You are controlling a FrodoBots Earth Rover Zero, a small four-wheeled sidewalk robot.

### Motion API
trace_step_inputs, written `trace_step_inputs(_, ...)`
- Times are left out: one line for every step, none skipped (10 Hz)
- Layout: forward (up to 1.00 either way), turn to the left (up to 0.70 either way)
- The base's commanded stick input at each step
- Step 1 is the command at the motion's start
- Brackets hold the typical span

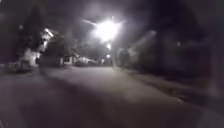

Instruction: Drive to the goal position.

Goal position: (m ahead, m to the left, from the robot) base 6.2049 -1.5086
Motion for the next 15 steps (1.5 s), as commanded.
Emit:
trace_step_inputs(0.7, 0.0)
trace_step_inputs(0.7, 0.0)
trace_step_inputs(0.7, 0.0)
trace_step_inputs(0.7, 0.0)
trace_step_inputs(0.7, 0.0)
trace_step_inputs(0.7, 0.0)
trace_step_inputs(0.7, 0.0)
trace_step_inputs(0.7, 0.0)
trace_step_inputs(0.7, 0.0)
trace_step_inputs(0.7, -0.08)
trace_step_inputs(0.7, -0.24)
trace_step_inputs(0.7, -0.35)
trace_step_inputs(0.7, -0.35)
trace_step_inputs(0.7, -0.35)
trace_step_inputs(0.7, -0.35)
